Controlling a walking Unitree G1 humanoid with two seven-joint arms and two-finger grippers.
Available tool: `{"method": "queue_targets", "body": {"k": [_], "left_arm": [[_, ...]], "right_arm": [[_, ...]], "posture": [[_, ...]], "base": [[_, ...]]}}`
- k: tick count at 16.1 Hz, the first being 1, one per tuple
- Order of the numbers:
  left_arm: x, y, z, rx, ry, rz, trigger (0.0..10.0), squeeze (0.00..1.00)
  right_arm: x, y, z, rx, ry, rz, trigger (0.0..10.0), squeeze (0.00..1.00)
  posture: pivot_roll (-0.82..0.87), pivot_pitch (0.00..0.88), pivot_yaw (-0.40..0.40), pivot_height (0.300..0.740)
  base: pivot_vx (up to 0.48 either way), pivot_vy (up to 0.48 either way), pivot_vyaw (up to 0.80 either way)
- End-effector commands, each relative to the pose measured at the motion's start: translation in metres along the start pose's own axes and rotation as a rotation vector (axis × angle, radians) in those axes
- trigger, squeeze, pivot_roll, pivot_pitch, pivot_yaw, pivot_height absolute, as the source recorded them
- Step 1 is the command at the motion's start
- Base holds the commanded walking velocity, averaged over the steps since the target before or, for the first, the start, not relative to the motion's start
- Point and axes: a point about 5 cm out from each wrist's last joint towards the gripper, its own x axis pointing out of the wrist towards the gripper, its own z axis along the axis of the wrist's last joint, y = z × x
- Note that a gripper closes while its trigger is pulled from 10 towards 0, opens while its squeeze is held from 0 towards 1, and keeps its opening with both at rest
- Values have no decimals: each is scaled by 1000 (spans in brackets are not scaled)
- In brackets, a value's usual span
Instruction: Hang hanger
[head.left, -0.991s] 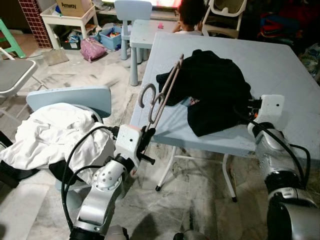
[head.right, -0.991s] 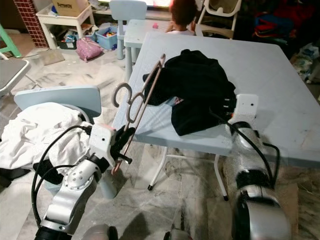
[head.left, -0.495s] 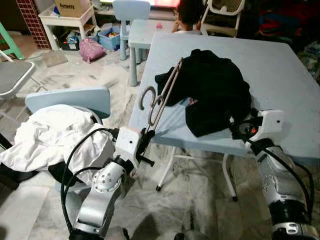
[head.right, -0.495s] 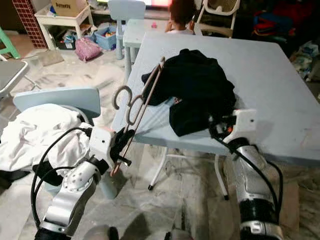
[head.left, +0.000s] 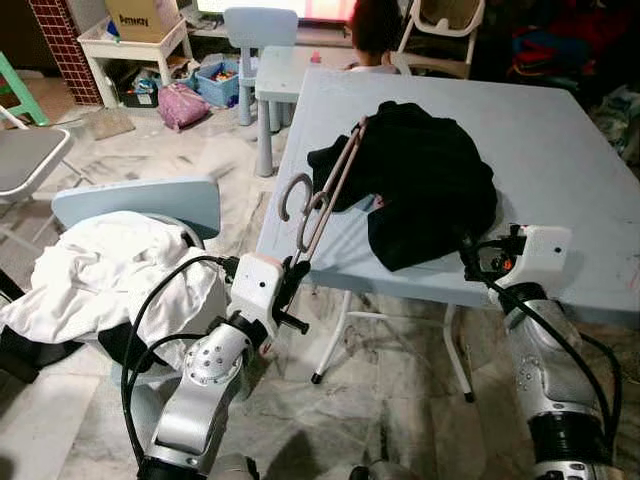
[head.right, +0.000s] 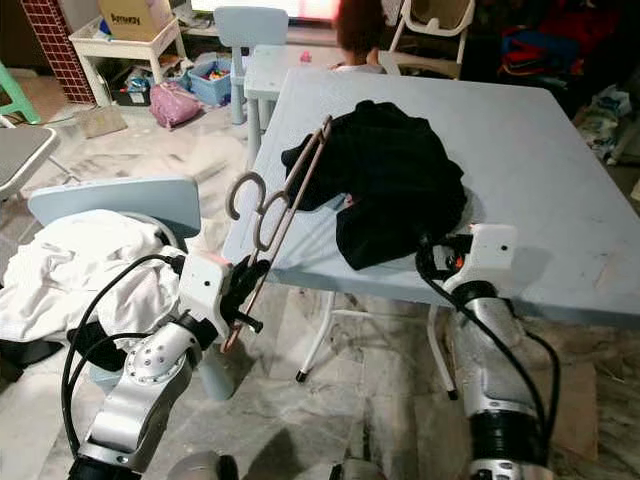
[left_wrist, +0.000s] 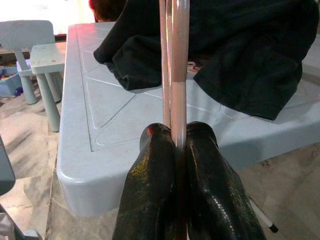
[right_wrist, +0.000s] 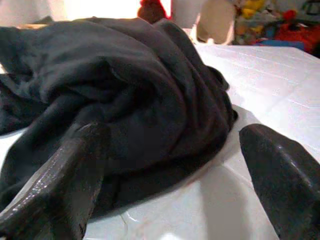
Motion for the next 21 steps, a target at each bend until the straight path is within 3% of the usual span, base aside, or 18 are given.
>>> {"method": "queue_targets", "body": {"k": [1,5,6,8,9,10,12,19,20,21], "left_arm": [[1,-1,3,16,-5,-12,10000,0],[0,-2,2,9,1,-11,10000,0],[0,-3,1,6,3,-8,10000,0],[1,-2,2,6,4,4,10000,0],[1,-1,2,7,2,6,10000,0],[2,-1,2,10,2,4,10000,0],[2,-2,3,14,0,-3,10000,0],[3,-3,4,23,-1,-4,10000,0],[4,-3,4,23,-1,-6,10000,0],[4,-3,4,22,0,-7,10000,0]], "right_arm": [[0,3,-2,54,12,8,10000,0],[-2,4,-2,71,35,-54,10000,0],[-4,3,-2,-26,25,-66,10000,0],[-7,5,-5,73,45,-69,10000,27],[-9,5,-5,91,43,-73,10000,925],[-9,7,-5,111,38,-61,10000,1000],[-8,6,-5,81,41,-87,10000,1000],[-6,2,-8,115,57,-105,10000,1000],[-6,2,-8,116,60,-106,10000,988],[-6,3,-9,118,62,-106,10000,890]], "posture": [[-25,0,-17,740],[-30,0,-16,740],[-30,0,-16,740],[-30,0,-16,740],[-30,0,-11,740],[-29,0,-9,740],[-31,0,-8,740],[-29,0,-9,740],[-29,0,-10,740],[-29,0,-10,740]], "base": [[0,0,0],[0,0,0],[0,0,0],[0,0,0],[0,0,0],[0,0,0],[0,0,0],[0,0,0],[-259,0,0],[-281,0,0]]}}
